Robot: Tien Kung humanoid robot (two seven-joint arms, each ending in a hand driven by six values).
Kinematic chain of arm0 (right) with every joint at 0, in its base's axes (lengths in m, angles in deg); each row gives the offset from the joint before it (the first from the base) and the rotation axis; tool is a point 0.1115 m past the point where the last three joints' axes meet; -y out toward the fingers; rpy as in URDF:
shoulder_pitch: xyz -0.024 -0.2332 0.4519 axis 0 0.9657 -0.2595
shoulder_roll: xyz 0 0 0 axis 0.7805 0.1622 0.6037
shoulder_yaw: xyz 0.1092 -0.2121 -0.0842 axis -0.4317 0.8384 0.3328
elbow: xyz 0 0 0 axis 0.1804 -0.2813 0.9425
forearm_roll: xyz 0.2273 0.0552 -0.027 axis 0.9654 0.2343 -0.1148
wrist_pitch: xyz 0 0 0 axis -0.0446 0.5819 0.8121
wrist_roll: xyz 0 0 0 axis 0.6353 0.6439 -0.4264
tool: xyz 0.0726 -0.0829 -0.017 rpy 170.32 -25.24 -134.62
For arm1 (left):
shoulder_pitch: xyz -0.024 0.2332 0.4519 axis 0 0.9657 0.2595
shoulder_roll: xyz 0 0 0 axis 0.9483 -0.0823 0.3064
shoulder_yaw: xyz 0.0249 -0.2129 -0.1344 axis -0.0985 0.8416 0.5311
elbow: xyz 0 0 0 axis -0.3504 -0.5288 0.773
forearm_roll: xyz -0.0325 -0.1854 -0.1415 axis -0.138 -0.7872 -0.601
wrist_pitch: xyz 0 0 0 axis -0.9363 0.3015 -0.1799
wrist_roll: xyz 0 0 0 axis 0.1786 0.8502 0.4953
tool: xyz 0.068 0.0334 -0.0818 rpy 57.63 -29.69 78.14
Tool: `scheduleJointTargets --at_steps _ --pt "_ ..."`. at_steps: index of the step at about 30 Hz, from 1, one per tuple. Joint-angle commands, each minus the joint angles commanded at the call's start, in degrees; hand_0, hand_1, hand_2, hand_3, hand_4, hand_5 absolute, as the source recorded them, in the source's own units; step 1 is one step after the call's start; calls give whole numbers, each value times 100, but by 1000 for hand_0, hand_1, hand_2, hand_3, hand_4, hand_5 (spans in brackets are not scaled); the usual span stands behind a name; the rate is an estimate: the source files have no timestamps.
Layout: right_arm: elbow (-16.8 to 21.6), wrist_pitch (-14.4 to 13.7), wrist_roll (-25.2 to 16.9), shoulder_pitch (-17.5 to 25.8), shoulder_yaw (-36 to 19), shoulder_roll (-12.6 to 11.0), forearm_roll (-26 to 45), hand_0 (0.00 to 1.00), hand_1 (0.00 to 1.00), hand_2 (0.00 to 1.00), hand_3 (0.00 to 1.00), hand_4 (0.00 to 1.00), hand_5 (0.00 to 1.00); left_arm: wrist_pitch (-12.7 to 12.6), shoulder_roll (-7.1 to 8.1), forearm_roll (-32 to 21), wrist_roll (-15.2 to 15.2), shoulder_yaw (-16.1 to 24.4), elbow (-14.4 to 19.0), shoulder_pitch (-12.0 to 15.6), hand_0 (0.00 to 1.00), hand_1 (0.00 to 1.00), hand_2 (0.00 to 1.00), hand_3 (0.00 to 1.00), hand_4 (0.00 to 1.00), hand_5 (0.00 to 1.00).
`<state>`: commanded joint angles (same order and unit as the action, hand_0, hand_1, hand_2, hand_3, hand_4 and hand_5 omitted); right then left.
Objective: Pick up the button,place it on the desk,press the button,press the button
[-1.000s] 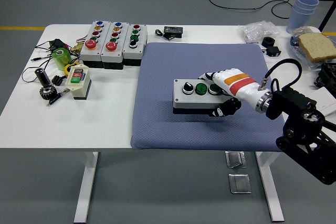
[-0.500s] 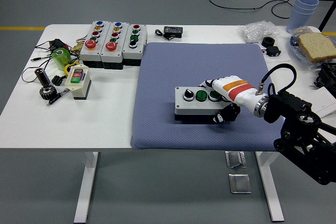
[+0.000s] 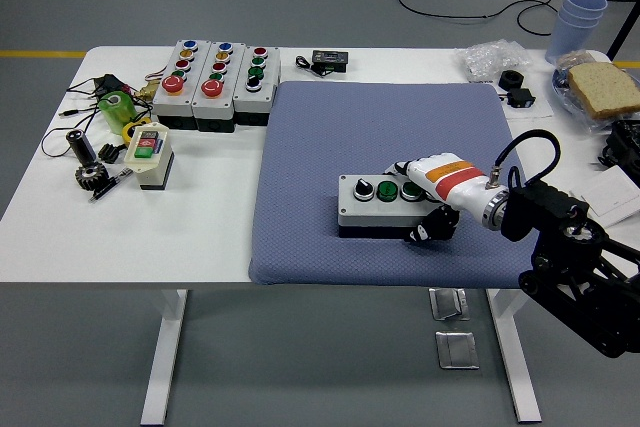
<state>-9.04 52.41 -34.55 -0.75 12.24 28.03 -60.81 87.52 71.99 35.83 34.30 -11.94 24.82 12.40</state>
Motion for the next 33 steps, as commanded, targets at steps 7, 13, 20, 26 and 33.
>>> scheduleJointTargets --at_steps 7,13,20,26,33 --pt "-10 -37 -6 46 -36 19 -128 738 604 662 686 873 160 4 -8 40 -2 20 0 20 651 648 643 546 307 843" --pt "6 -34 -36 78 -57 19 -164 785 682 757 750 924 174 8 -8 62 -7 32 0 22 650 648 642 546 309 848" --pt "17 27 -39 94 -73 12 -109 884 807 922 859 949 189 9 -8 48 -11 43 0 -2 651 648 643 547 309 847" --pt "59 82 3 95 -80 1 -32 907 838 952 914 959 201 3 -8 36 -13 57 0 -25 651 648 643 546 308 844" --pt "167 -19 -72 132 -105 -31 176 926 850 965 953 967 199 4 -8 59 -16 72 0 -40 651 647 643 546 310 847"
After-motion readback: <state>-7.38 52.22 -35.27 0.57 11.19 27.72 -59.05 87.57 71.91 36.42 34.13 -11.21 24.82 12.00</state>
